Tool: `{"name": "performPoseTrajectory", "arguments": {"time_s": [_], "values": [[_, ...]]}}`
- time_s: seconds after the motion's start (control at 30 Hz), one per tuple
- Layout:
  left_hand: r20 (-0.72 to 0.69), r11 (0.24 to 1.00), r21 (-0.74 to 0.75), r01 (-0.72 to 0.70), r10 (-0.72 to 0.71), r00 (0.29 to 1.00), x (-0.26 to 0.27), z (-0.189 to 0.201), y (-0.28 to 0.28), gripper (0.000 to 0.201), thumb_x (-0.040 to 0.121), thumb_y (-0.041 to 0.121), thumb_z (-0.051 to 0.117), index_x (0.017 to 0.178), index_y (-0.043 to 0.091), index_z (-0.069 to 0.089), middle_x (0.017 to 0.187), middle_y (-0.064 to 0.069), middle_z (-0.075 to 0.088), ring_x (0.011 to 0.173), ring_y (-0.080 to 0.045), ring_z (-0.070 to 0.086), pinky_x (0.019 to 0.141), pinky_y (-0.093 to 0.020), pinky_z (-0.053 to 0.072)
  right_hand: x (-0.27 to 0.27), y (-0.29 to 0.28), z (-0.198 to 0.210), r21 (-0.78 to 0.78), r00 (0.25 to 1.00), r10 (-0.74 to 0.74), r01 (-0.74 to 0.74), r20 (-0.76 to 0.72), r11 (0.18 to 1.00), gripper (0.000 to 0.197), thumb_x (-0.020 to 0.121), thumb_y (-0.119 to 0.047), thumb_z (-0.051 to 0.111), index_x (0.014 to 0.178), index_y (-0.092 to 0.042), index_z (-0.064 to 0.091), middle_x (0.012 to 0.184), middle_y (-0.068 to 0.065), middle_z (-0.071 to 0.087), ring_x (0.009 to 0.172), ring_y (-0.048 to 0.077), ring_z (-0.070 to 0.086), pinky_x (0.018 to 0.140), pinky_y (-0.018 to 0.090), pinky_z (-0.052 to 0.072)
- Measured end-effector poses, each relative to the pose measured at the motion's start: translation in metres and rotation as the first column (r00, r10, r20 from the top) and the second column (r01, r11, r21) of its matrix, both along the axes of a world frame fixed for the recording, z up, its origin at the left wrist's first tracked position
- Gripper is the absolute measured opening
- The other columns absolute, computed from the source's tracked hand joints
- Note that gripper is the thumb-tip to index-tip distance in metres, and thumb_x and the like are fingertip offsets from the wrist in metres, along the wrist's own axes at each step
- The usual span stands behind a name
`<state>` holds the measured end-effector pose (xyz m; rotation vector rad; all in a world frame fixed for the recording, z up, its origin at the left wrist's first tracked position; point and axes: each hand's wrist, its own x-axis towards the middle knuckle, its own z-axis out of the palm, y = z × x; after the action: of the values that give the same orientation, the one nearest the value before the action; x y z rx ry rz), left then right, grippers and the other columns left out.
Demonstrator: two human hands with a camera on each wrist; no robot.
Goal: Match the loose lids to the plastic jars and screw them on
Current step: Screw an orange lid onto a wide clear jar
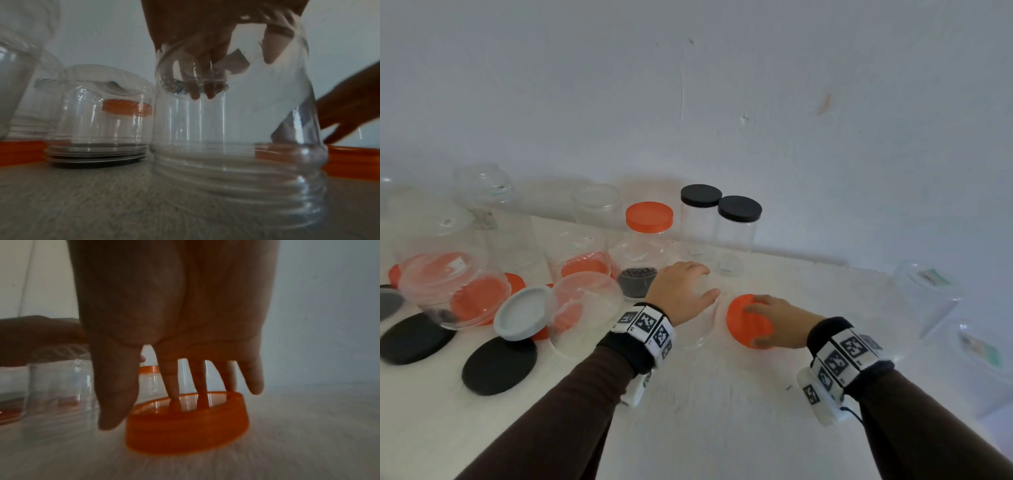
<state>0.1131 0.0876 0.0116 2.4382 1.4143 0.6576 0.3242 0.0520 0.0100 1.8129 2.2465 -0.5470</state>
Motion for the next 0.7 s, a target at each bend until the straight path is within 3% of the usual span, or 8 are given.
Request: {"name": "performPoseTrajectory", "arguments": {"time_s": [0.1, 0.17, 0.27, 0.37, 0.47, 0.6, 0.7], "values": [[-0.006, 0.997, -0.07, 0.029, -0.029, 1.0, -0.004, 0.003, 0.001, 0.062, 0.084, 0.053, 0.055, 0.132, 0.014, 0.047, 0.139, -0.001, 0.046, 0.129, -0.017, 0.039, 0.109, -0.039, 0.027, 0.002, -0.014, -0.007, 0.013, 1.0, 0.002, -0.002, 0.001, 1.0, 0.073, 0.085, -0.036, 0.063, 0.145, -0.028, 0.023, 0.155, 0.0, 0.01, 0.139, 0.028, 0.014, 0.112, 0.044, 0.025], [-0.134, 0.996, -0.083, 0.037, -0.048, 0.99, -0.007, 0.004, 0.0, 0.074, 0.08, 0.061, 0.053, 0.137, 0.016, 0.041, 0.145, -0.001, 0.039, 0.133, -0.019, 0.033, 0.11, -0.043, 0.025, 0.001, -0.026, -0.005, 0.016, 1.0, 0.018, -0.018, 0.014, 1.0, 0.072, 0.085, -0.035, 0.064, 0.145, -0.03, 0.024, 0.154, 0.0, 0.012, 0.137, 0.028, 0.015, 0.111, 0.044, 0.027], [-0.282, 0.994, -0.106, -0.003, -0.027, 0.959, -0.011, 0.003, -0.005, 0.079, 0.079, 0.062, 0.054, 0.143, 0.024, 0.028, 0.151, 0.001, 0.023, 0.137, -0.025, 0.019, 0.109, -0.049, 0.025, -0.002, -0.046, 0.0, 0.013, 0.998, 0.062, -0.062, 0.004, 0.998, 0.071, 0.082, -0.035, 0.067, 0.142, -0.033, 0.028, 0.151, -0.002, 0.018, 0.132, 0.026, 0.021, 0.107, 0.04, 0.032], [-0.235, 0.988, -0.145, -0.053, 0.018, 0.972, -0.01, 0.005, -0.011, 0.08, 0.077, 0.06, 0.058, 0.143, 0.025, 0.029, 0.149, 0.002, 0.024, 0.135, -0.026, 0.018, 0.106, -0.05, 0.03, -0.006, -0.066, 0.002, 0.013, 0.992, 0.104, -0.104, -0.066, 0.995, 0.068, 0.077, -0.036, 0.072, 0.137, -0.031, 0.039, 0.147, -0.004, 0.024, 0.127, 0.021, 0.025, 0.105, 0.037, 0.033], [-0.187, 0.99, -0.144, -0.01, -0.017, 0.982, 0.001, 0.007, -0.015, 0.08, 0.075, 0.058, 0.062, 0.141, 0.024, 0.033, 0.147, 0.001, 0.028, 0.134, -0.025, 0.022, 0.105, -0.046, 0.031, -0.01, -0.082, 0.001, 0.039, 0.984, 0.118, -0.114, -0.132, 0.993, 0.064, 0.075, -0.037, 0.074, 0.132, -0.024, 0.048, 0.143, -0.004, 0.03, 0.125, 0.017, 0.029, 0.104, 0.032, 0.033], [-0.158, 0.989, -0.144, -0.012, -0.011, 0.987, 0.026, 0.006, -0.02, 0.078, 0.075, 0.061, 0.061, 0.14, 0.025, 0.034, 0.146, 0.0, 0.027, 0.134, -0.025, 0.022, 0.104, -0.046, 0.032, -0.01, -0.097, -0.002, 0.084, 0.977, 0.123, -0.109, -0.175, 0.99, 0.059, 0.077, -0.037, 0.072, 0.129, -0.021, 0.051, 0.14, -0.003, 0.034, 0.124, 0.015, 0.032, 0.102, 0.029, 0.034], [-0.162, 0.986, -0.169, -0.007, -0.02, 0.987, 0.042, 0.004, -0.022, 0.082, 0.075, 0.065, 0.058, 0.141, 0.024, 0.032, 0.148, 0.0, 0.024, 0.135, -0.026, 0.019, 0.104, -0.047, 0.03, -0.008, -0.105, -0.004, 0.1, 0.977, 0.133, -0.117, -0.168, 0.988, 0.055, 0.08, -0.035, 0.069, 0.13, -0.021, 0.05, 0.142, -0.003, 0.034, 0.128, 0.014, 0.029, 0.104, 0.032, 0.034]]}}
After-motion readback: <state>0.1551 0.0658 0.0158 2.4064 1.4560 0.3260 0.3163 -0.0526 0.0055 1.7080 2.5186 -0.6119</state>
